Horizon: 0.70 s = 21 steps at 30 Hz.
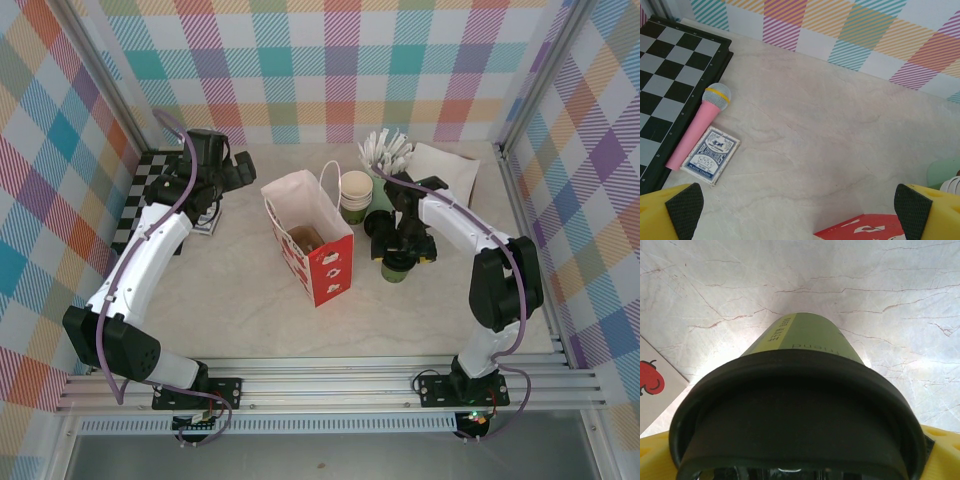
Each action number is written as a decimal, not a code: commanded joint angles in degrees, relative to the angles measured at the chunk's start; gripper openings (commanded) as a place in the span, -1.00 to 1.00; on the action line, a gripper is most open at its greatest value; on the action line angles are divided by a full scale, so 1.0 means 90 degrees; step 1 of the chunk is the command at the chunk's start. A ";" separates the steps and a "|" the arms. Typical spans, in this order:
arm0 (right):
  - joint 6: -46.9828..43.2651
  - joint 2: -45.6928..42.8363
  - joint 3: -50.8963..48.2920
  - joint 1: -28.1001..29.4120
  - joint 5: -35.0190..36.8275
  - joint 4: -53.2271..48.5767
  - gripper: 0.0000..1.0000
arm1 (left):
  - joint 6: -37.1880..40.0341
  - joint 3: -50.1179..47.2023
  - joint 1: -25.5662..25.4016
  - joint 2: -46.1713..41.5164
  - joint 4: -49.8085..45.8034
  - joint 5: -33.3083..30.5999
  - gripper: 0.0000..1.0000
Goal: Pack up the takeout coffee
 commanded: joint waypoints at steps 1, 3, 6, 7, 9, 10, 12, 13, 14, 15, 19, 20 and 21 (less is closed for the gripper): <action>-0.0055 0.0022 0.0043 0.0064 0.0172 -0.0281 1.00 | 0.0061 -0.0048 0.0050 -0.0129 -0.0052 -0.0109 1.00; -0.0065 0.0052 0.0104 0.0097 0.0222 -0.0388 1.00 | 0.0058 -0.0054 0.0050 -0.0134 -0.0052 -0.0111 1.00; -0.0079 0.0088 0.0218 0.0162 0.0339 -0.0513 1.00 | 0.0048 -0.0057 0.0051 -0.0117 -0.0045 -0.0093 1.00; -0.0083 0.0104 0.0243 0.0173 0.0356 -0.0543 1.00 | 0.0048 -0.0055 0.0050 -0.0113 -0.0038 -0.0087 1.00; -0.0074 0.0123 0.0273 0.0190 0.0367 -0.0553 1.00 | 0.0049 -0.0057 0.0050 -0.0106 -0.0045 -0.0076 1.00; -0.0084 0.0134 0.0296 0.0191 0.0376 -0.0560 1.00 | 0.0053 -0.0052 0.0050 -0.0103 -0.0044 -0.0083 1.00; -0.0103 0.0166 0.0314 0.0206 0.0406 -0.0581 1.00 | 0.0066 -0.0057 0.0052 -0.0099 -0.0058 -0.0086 1.00; -0.0113 0.0175 0.0323 0.0210 0.0415 -0.0577 1.00 | 0.0060 -0.0060 0.0050 -0.0112 -0.0057 -0.0082 1.00; -0.0127 0.0186 0.0334 0.0216 0.0425 -0.0572 1.00 | 0.0068 -0.0066 0.0050 -0.0114 -0.0062 -0.0096 1.00; -0.0142 0.0198 0.0350 0.0213 0.0425 -0.0556 1.00 | 0.0075 -0.0066 0.0049 -0.0116 -0.0068 -0.0101 1.00; -0.0185 0.0265 0.0415 0.0236 0.0450 -0.0545 1.00 | 0.0072 -0.0076 0.0050 -0.0109 -0.0082 -0.0114 1.00; -0.0191 0.0281 0.0422 0.0230 0.0468 -0.0546 1.00 | 0.0075 -0.0076 0.0050 -0.0116 -0.0074 -0.0116 1.00; -0.0202 0.0291 0.0430 0.0244 0.0465 -0.0550 1.00 | 0.0077 -0.0076 0.0050 -0.0111 -0.0082 -0.0121 1.00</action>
